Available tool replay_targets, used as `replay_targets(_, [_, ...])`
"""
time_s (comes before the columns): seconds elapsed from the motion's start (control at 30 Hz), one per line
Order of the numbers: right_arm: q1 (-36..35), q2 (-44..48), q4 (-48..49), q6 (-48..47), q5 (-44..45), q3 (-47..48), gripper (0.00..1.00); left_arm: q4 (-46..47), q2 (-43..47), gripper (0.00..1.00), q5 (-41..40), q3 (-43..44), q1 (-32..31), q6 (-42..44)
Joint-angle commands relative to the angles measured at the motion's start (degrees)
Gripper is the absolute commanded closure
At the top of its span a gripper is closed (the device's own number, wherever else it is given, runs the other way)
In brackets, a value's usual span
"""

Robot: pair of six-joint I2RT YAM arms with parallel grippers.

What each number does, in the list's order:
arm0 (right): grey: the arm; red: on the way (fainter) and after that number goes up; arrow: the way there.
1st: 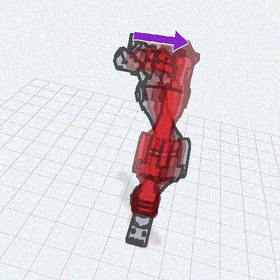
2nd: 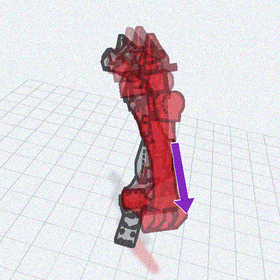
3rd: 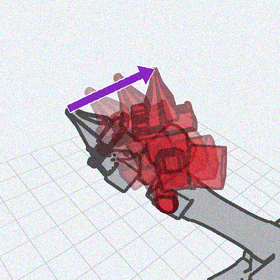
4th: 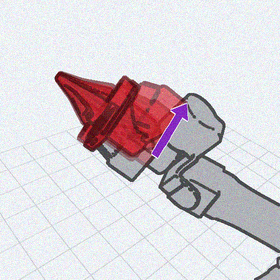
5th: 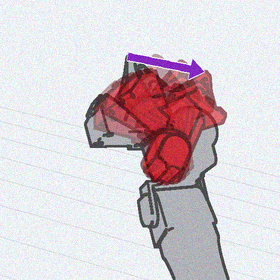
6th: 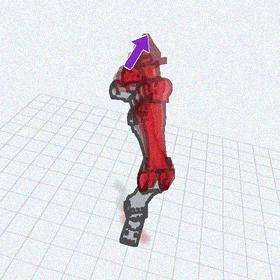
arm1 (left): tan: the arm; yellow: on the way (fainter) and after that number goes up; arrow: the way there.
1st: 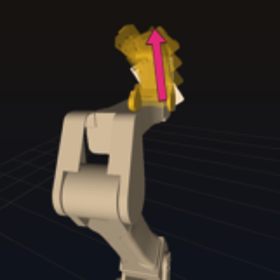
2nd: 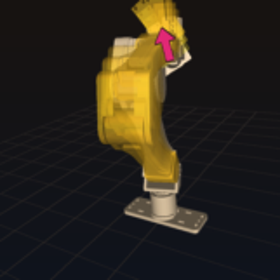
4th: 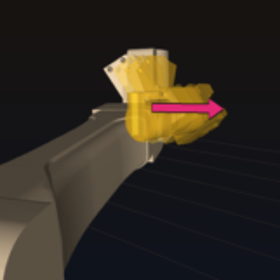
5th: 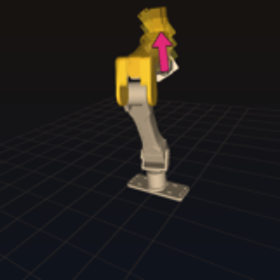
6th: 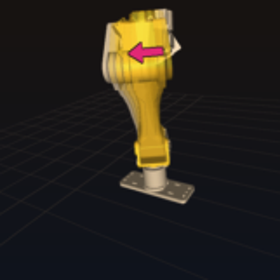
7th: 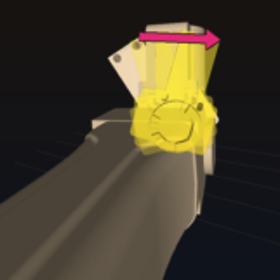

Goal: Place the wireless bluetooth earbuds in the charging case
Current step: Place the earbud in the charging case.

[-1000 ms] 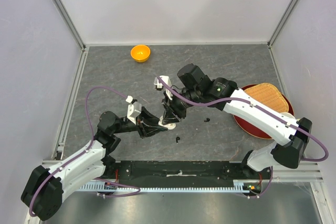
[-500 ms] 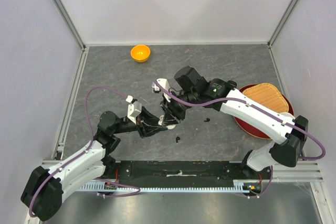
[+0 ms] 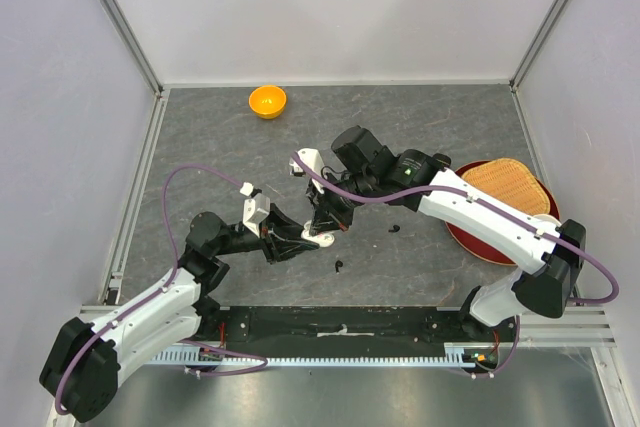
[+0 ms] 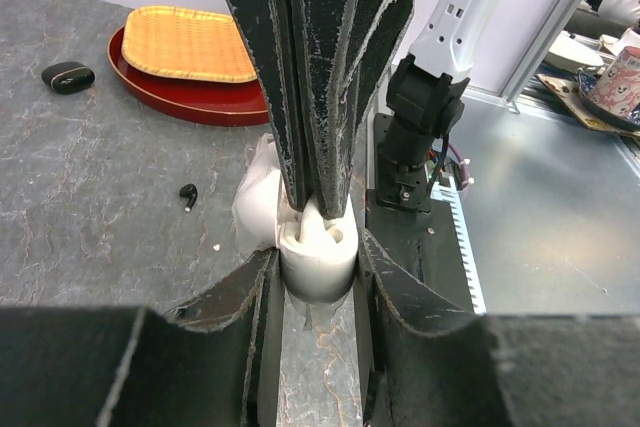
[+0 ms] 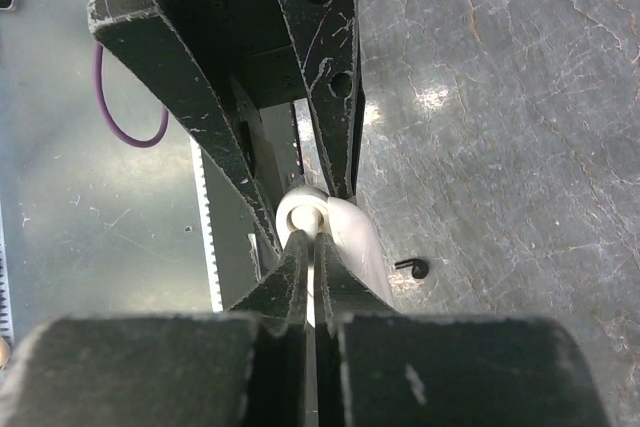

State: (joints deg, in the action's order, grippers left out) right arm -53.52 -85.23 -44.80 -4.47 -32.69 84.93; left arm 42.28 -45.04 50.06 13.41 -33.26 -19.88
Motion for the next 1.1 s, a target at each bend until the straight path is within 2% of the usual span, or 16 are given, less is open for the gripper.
replay_targets(0.0, [-0.3, 0.2, 0.3, -0.4, 1.0, -0.2, 1.00, 3.5, 0.8, 0.98, 0.2, 1.0, -0.2, 2.0])
replay_targets(1.07, [-0.2, 5.2, 7.0, 2.5, 7.2, -2.9, 1.00, 6.7, 2.3, 0.98, -1.9, -0.8, -0.2, 1.4])
